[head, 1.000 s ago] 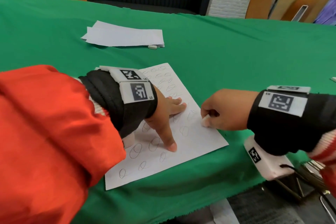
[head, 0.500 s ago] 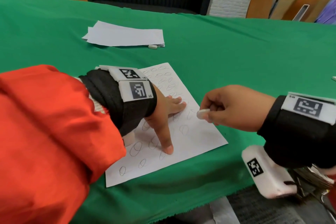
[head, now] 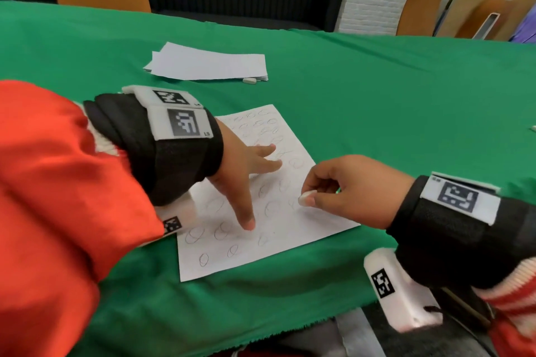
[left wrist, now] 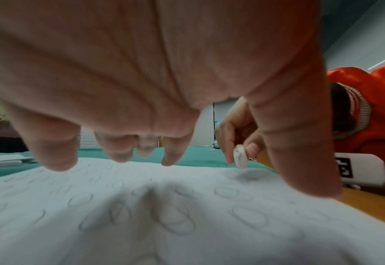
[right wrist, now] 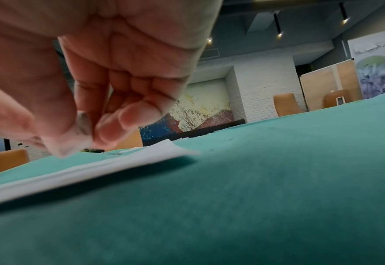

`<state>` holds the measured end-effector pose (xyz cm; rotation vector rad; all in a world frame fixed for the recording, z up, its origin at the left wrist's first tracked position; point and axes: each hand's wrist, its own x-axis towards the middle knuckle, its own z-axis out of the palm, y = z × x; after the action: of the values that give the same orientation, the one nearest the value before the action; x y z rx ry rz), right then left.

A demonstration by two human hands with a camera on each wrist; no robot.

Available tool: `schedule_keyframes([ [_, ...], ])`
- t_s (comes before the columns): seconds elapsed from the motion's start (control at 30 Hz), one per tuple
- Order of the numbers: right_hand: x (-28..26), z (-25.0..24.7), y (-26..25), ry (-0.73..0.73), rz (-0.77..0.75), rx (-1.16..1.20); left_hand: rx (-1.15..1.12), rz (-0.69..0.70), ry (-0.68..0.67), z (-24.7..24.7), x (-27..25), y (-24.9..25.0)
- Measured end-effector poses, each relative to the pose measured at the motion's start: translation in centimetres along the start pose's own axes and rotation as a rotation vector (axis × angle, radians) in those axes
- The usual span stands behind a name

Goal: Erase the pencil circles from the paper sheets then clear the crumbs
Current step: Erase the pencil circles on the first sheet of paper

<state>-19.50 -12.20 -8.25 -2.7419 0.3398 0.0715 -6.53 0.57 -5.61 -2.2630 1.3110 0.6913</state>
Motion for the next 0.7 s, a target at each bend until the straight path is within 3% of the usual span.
schedule_keyframes([
  [0.23,-0.2,1.6,-2.2,-0.074,-0.077,0.027,-0.004,0.061,-0.037,2.1,0.9,-0.2],
  [0.57,-0.2,2.3,-4.2,-0.167,-0.134,-0.107,-0.008,0.075,-0.016,2.4,1.1,-0.1],
  [0.7,0.1,2.3,-4.5,-0.102,-0.09,-0.137,-0.032,0.08,-0.009,2.5,1.2,-0.2],
])
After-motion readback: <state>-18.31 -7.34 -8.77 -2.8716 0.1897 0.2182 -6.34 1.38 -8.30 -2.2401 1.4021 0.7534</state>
